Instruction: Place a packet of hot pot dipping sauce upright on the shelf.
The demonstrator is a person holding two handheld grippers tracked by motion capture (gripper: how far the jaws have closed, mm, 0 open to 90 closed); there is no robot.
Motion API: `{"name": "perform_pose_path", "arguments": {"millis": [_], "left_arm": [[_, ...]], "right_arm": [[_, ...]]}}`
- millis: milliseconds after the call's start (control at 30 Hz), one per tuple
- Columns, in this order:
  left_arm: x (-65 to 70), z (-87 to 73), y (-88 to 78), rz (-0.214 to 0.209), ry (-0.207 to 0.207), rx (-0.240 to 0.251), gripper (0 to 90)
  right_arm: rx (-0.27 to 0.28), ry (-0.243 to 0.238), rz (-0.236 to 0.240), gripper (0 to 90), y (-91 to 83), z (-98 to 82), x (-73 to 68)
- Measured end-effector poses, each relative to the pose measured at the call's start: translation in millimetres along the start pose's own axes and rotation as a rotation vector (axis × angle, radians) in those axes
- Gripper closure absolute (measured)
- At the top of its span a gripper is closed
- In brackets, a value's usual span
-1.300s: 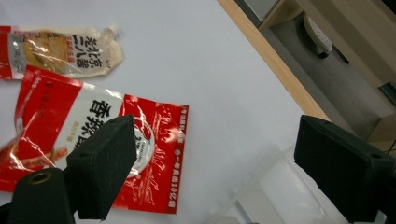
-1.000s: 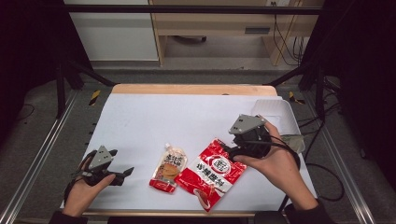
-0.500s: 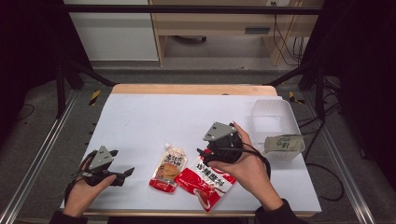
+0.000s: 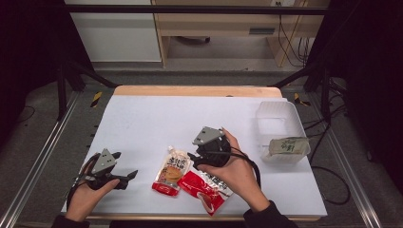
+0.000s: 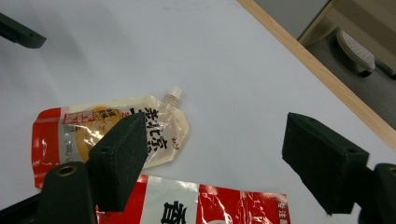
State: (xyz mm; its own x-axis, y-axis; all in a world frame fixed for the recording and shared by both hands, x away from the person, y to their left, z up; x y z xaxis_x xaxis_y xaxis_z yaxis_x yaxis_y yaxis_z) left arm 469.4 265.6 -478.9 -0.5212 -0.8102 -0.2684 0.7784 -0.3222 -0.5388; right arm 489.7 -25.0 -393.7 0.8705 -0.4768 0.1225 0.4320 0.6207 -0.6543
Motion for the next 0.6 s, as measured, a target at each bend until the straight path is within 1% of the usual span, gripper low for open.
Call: {"name": "perform_pose_path", "arguments": {"millis": [67,100,133,167,200,300,333,367,400,467,500,533,567,600], "left_arm": [[1.2,0.3,0.0,0.001,0.004,-0.002,9.6],[2.1,0.5,0.0,0.001,0.005,-0.001,9.6],[2.2,0.2,-0.4,0.003,0.015,-0.008,9.7],[2.7,0.1,-0.6,0.005,0.017,-0.01,9.7],[3.6,0.5,-0.5,0.006,0.009,-0.005,9.8],[4.9,0.9,-0.9,0.007,0.007,-0.004,9.9],[5.4,0.9,-1.2,0.006,0.018,-0.009,9.9],[5.7,0.9,-1.4,0.007,0.021,-0.011,9.9],[6.2,1.1,-1.5,0.009,0.022,-0.011,9.9],[7.4,0.7,-2.2,0.008,0.015,-0.01,9.9],[7.5,-0.2,-3.8,0.009,0.005,-0.012,9.9],[8.3,-0.6,-4.3,0.011,-0.015,-0.005,9.9],[8.5,-1.8,-5.7,0.009,-0.026,-0.007,9.9],[8.6,-3.0,-7.0,0.013,-0.027,-0.01,9.9]], "right_arm": [[-0.001,0.0,-0.005,24.1,4.4,0.8,1.5],[-0.003,0.001,-0.008,26.0,7.0,0.9,2.4],[0.0,0.006,-0.004,27.5,9.9,0.9,2.8],[0.003,0.018,0.004,28.6,13.2,0.6,2.6],[0.004,0.022,0.013,30.0,16.9,0.2,2.5],[0.0,0.042,0.032,34.8,30.8,-2.8,1.2],[-0.004,0.047,0.039,35.9,36.2,-4.1,0.7],[-0.014,0.053,0.046,37.9,44.6,-6.5,0.3],[-0.018,0.06,0.051,39.2,49.1,-7.5,-0.2],[-0.033,0.066,0.069,41.1,61.3,-11.1,-1.0],[-0.037,0.071,0.074,42.3,65.8,-12.4,-0.8],[-0.052,0.078,0.087,42.8,73.5,-15.0,-0.3],[-0.061,0.079,0.09,43.3,77.8,-16.4,0.2],[-0.066,0.085,0.091,43.6,83.2,-18.1,1.4]]}}
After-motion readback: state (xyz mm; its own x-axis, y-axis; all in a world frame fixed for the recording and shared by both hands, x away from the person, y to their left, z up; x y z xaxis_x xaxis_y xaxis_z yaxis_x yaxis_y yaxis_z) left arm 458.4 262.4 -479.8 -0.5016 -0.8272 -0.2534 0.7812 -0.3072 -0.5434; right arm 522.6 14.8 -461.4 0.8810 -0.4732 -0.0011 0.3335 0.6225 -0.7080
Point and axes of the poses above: each handheld gripper's, and its own axes: y roughly forward along the jaws, z roughly out of its top, x roughly to its right, the point moved 6 cm from there along y, roughly forward along the jaws, and after that the axes turned 12 degrees about z, right-handed, at the moved point
